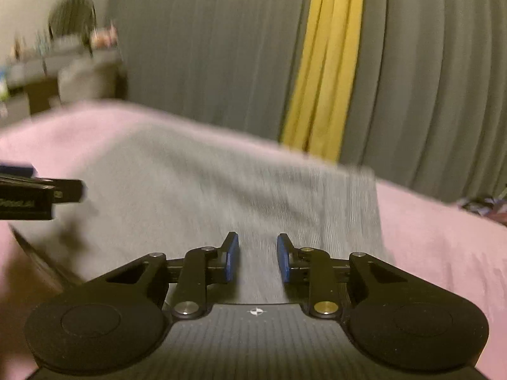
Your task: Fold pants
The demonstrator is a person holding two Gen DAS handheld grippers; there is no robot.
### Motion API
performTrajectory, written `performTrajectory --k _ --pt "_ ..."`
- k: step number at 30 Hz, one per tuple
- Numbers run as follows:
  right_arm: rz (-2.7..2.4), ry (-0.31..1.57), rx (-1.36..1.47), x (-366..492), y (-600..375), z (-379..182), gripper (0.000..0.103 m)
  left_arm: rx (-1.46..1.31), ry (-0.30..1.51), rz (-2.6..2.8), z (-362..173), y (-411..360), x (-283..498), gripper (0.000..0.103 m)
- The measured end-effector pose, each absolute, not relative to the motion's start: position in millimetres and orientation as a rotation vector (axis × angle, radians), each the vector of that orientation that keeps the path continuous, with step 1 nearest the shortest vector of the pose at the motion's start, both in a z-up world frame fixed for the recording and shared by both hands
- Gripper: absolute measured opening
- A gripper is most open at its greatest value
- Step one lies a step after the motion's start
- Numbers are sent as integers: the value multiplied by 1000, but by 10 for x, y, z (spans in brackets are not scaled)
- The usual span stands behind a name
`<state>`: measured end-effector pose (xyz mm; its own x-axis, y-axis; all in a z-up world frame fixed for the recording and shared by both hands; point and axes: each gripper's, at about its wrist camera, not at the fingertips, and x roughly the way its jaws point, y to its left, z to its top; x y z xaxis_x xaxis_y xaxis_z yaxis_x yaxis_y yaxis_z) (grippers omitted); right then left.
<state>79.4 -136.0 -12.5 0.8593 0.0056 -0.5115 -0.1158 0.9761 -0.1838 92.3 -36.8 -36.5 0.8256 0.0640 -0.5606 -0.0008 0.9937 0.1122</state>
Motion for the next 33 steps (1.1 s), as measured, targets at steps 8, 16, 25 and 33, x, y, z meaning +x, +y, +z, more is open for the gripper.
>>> performTrajectory --k 8,16,25,33 --pt "62 473 -484 748 -1135 -414 19 122 601 89 -410 -296 947 100" --pt "120 383 -467 247 -989 -155 20 -8 449 4 -137 -224 593 98" --pt "205 501 -457 344 -914 -262 20 -19 502 -132 -178 -339 567 97" --pt "26 485 -263 535 -1323 -61 24 -18 514 -164 -190 -417 533 97"
